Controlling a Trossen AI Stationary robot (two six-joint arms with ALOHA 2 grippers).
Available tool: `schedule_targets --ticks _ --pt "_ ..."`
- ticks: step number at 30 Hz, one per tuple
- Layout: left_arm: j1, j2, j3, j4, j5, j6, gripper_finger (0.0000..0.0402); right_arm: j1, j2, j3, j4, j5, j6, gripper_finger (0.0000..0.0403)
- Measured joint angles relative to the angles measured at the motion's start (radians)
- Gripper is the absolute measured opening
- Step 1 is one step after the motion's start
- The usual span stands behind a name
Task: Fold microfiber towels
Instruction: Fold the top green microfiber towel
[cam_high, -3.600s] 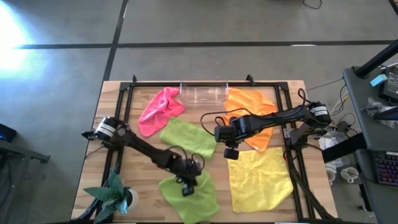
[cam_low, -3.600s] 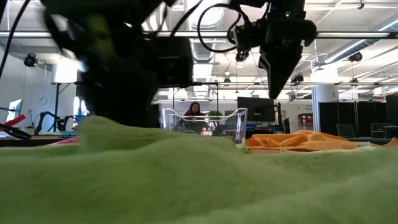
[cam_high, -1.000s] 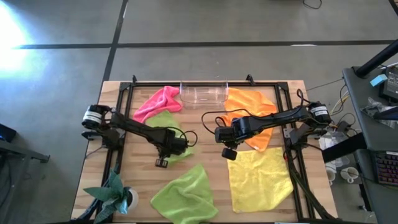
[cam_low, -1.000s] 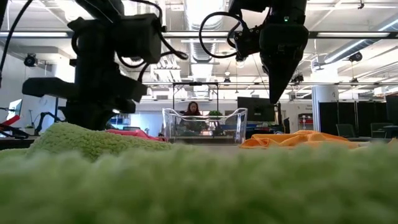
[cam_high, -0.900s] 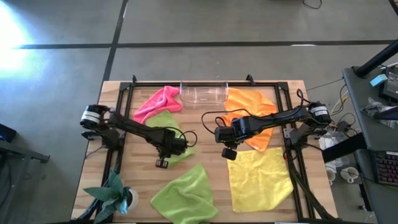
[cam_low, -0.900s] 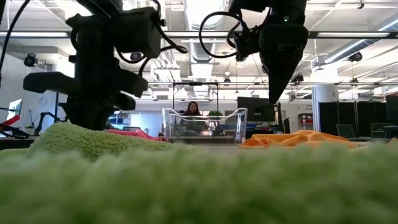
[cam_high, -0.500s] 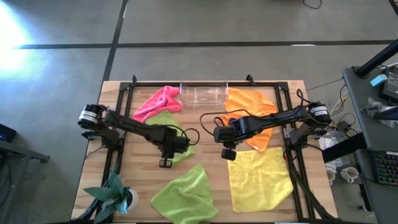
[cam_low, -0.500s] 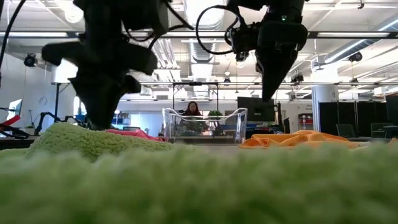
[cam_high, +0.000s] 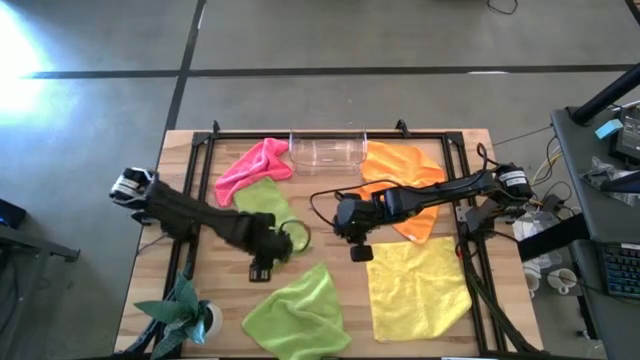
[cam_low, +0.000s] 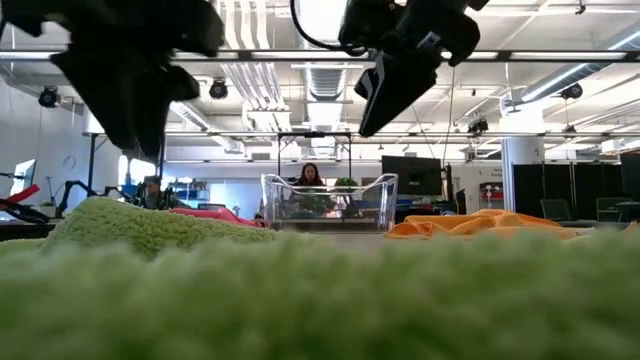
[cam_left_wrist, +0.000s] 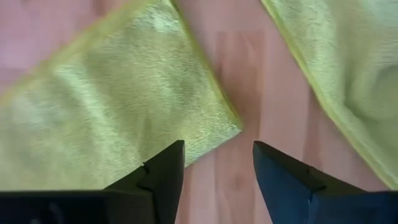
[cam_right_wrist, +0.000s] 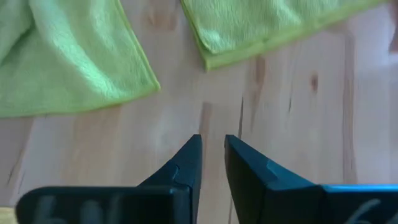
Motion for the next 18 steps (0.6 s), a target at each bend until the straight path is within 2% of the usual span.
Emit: schedule_targets --ticks 3,5,13,18 --pt "-0.068 -0.036 -0.039 0.034 -0.101 -0.097 0.0175 -0.003 0.017 0.000 0.052 -0.026 -0.053 0.0090" --pt "-0.101 -0.043 -0.078 0.091 -0.124 -0.156 0.0175 -0.003 0.046 0.000 0.096 -0.049 -0.105 0.0101" --pt "-0.147 0.004 -0.200 0.334 -0.125 -0.252 0.0175 -0.003 0.159 0.014 0.236 -0.065 -0.247 0.0134" --pt "-0.148 0.051 -0.215 0.337 -0.126 -0.251 0.0175 -0.003 0.199 0.027 0.284 -0.066 -0.289 0.0144"
